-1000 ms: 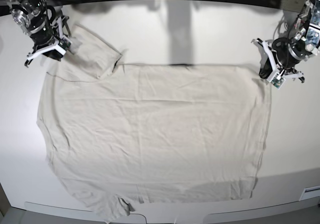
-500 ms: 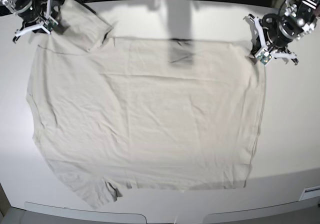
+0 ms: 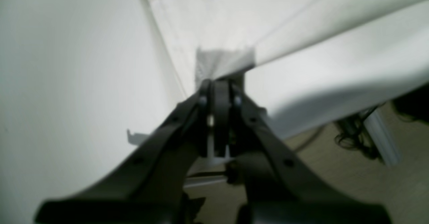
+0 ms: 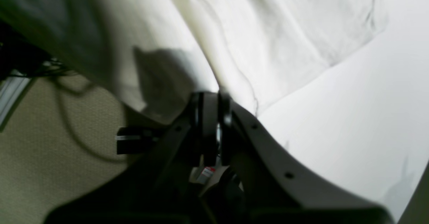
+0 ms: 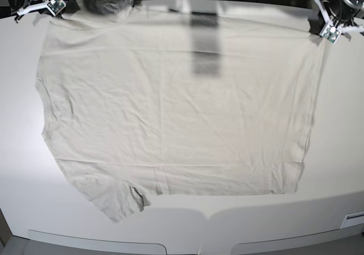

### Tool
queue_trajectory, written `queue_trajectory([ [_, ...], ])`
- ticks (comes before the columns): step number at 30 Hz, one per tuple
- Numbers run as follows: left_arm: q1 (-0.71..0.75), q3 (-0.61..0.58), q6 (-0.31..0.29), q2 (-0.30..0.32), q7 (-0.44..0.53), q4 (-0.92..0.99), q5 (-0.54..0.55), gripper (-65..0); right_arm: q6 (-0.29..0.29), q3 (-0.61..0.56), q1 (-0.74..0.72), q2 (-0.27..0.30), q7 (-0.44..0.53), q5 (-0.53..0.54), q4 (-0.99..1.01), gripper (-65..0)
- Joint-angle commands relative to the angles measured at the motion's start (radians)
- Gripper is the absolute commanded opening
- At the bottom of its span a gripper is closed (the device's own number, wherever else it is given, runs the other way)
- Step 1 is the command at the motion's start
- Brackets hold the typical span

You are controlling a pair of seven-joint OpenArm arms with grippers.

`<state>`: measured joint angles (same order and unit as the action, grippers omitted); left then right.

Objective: Fold the T-shirt properly
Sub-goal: 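Lift the shoulders and pull the shirt toward the robot, then lower the shoulder edge onto the shirt body and release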

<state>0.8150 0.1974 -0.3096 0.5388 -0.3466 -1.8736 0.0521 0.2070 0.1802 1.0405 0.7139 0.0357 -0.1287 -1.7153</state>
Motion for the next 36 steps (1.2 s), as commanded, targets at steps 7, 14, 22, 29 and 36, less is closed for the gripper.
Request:
queue_trajectory([
  [7, 0.111, 0.117, -0.035, -0.054, 0.022, -0.103, 0.0, -65.0, -0.012, 0.08, 0.117, -0.027, 0.017, -0.001, -0.11, -65.0],
  [14, 0.15, 0.217, -0.034, -0.061, 0.027, -0.118, 0.0, -65.0, -0.013, 0.146, 0.165, -0.038, 0.016, 0.003, -0.204, -65.0],
  [22, 0.063, 0.246, -0.034, -0.062, 0.116, -0.118, 0.001, -65.0, 0.003, 0.166, 0.076, -0.013, -0.01, 0.115, -0.256, -65.0],
  [29, -0.084, 0.246, -0.035, -0.062, 0.114, -0.101, 0.005, -65.0, 0.003, 0.125, -0.104, -0.022, -0.072, 0.159, -0.252, -65.0],
  [36, -0.229, 0.237, -0.121, -0.062, 0.144, 0.046, 0.005, -65.0, 0.003, 0.002, -0.285, -0.024, -0.074, 0.159, -0.169, -65.0],
])
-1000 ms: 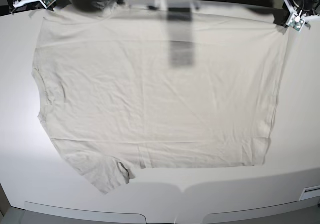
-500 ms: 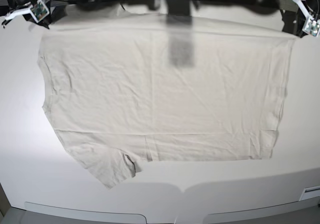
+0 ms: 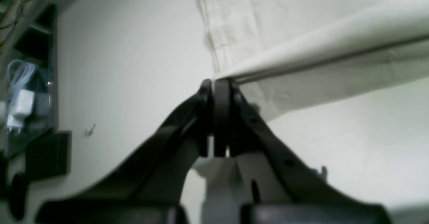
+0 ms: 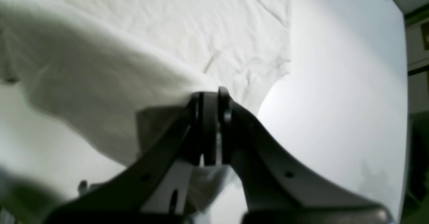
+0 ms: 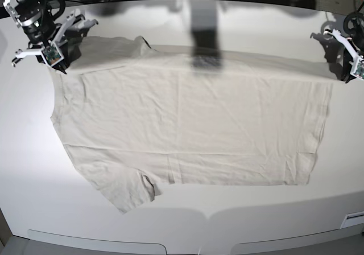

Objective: Fold the T-shirt properly
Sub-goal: 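Lower the shoulder edge onto the shirt body and release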

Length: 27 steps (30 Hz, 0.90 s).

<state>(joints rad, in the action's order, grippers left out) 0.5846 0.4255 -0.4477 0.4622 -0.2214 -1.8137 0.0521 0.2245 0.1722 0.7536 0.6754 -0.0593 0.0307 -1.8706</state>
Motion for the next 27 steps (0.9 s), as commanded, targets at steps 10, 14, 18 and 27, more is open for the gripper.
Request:
queue_trajectory([
  [10, -0.155, 0.009, -0.095, 0.015, 0.067, 0.161, 0.004, -65.0, -0.014, -0.138, -0.212, 0.014, 0.021, -0.001, 0.141, -65.0],
  [14, -0.203, 0.005, -0.096, 0.015, 0.071, 0.229, 0.003, -65.0, -0.014, -0.175, -0.273, 0.005, 0.024, -0.001, 0.2, -65.0],
  [18, -0.244, -0.034, -0.096, 0.015, 0.081, 0.289, -0.001, -65.0, -0.014, -0.204, -0.319, -0.002, 0.034, -0.001, 0.251, -65.0],
  [27, -0.365, -0.168, -0.095, 0.015, 0.093, 0.385, -0.116, -65.0, -0.014, -0.266, -0.433, -0.002, 0.034, 0.0, 0.352, -65.0],
])
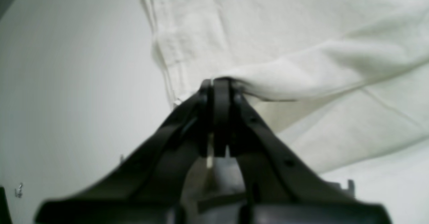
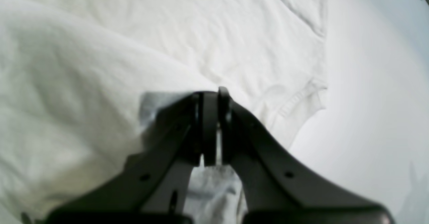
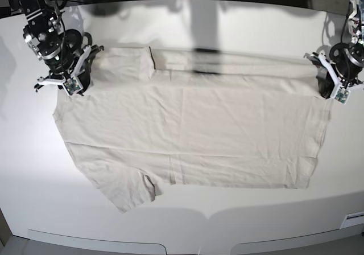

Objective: Fold the T-shirt properly
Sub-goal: 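Lower the shoulder edge onto the shirt body and release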

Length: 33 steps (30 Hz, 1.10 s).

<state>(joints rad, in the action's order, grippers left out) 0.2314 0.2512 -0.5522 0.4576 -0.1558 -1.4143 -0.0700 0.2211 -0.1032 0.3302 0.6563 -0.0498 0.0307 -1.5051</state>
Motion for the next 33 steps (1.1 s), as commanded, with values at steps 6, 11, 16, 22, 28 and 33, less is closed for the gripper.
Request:
queue_trajectory([
  [6, -0.089, 0.007, 0.01, 0.022, 0.027, 0.078, 0.006, -65.0, -0.011, -0.022, -0.092, 0.015, 0.026, 0.008, 0.071, -65.0],
  [11, -0.135, 0.007, 0.011, 0.022, 0.027, 0.121, 0.006, -65.0, 0.043, -0.029, -0.144, -0.01, 0.027, 0.008, 0.12, -65.0],
  [16, -0.151, 0.006, 0.011, 0.022, 0.031, 0.126, -0.028, -65.0, 0.052, -0.029, -0.176, -0.02, 0.026, 0.008, 0.136, -65.0],
  [22, -0.151, 0.007, 0.012, 0.022, 0.03, 0.126, -0.035, -65.0, 0.052, -0.029, -0.181, -0.019, 0.027, 0.007, 0.139, -65.0],
  [28, -0.151, 0.007, 0.013, 0.023, 0.03, 0.126, -0.034, -43.3, 0.044, -0.029, -0.181, -0.019, 0.024, 0.007, 0.139, -46.8],
  [33, -0.151, 0.01, 0.087, 0.029, -0.008, 0.125, -0.027, -32.4, 0.025, -0.029, -0.192, -0.018, 0.024, 0.009, 0.138, -39.0],
])
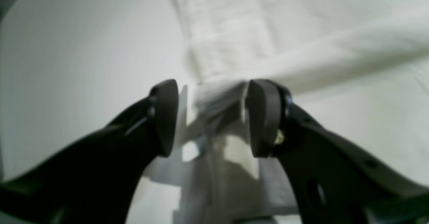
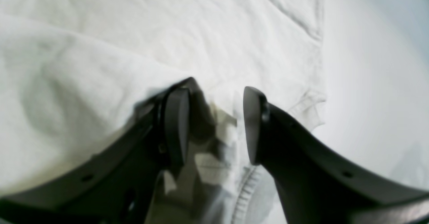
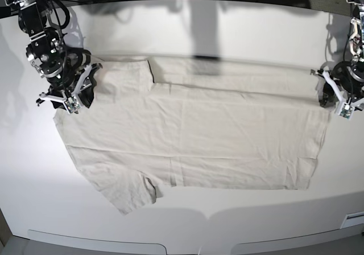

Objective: Fold the T-shirt properly
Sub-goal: 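Lower the shoulder edge onto the shirt body and release, then regrasp the folded shoulder edge with both grippers and lift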

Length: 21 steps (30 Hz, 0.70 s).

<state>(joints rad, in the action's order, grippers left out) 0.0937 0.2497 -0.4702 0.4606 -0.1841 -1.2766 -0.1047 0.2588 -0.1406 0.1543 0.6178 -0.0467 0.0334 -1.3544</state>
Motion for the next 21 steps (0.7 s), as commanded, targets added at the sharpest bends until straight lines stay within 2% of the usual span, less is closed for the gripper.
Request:
queue_trajectory([
  [1, -0.014, 0.011, 0.023, 0.031, 0.008, -0.013, 0.019, -32.4, -0.013, 0.009, -0.016, 0.021, 0.02, 0.02, -0.012, -39.0],
  [6, -0.013, 0.011, 0.034, 0.097, -0.093, -0.015, 0.217, -32.4, -0.013, 0.014, -0.016, 0.031, 0.017, 0.08, -0.015, -39.0],
  [8, -0.013, 0.011, 0.034, 0.138, -0.142, -0.016, 0.343, -32.4, -0.013, 0.023, -0.016, 0.031, 0.002, 0.088, -0.024, -39.0],
  [11, -0.013, 0.011, 0.032, 0.188, -0.216, -0.016, 0.554, -34.5, -0.013, 0.049, -0.015, 0.031, -0.022, 0.169, -0.059, -39.2],
  [13, -0.013, 0.011, 0.032, 0.202, -0.251, -0.016, 0.666, -41.2, -0.012, 0.069, -0.006, 0.03, -0.042, 0.221, -0.089, -44.2],
  [16, -0.012, 0.011, 0.009, 0.188, -0.296, -0.017, 0.728, -65.0, -0.012, 0.078, -0.002, 0.021, -0.097, 0.24, -0.1, -64.6],
  [19, -0.01, 0.011, -0.076, 0.15, -0.348, -0.017, 0.761, -65.0, -0.012, 0.078, -0.001, 0.002, -0.187, 0.243, -0.1, -65.0],
  [21, -0.011, 0.011, -0.08, 0.121, -0.409, -0.021, 0.761, -65.0, -0.012, 0.079, -0.002, -0.014, -0.259, 0.29, -0.1, -65.0],
])
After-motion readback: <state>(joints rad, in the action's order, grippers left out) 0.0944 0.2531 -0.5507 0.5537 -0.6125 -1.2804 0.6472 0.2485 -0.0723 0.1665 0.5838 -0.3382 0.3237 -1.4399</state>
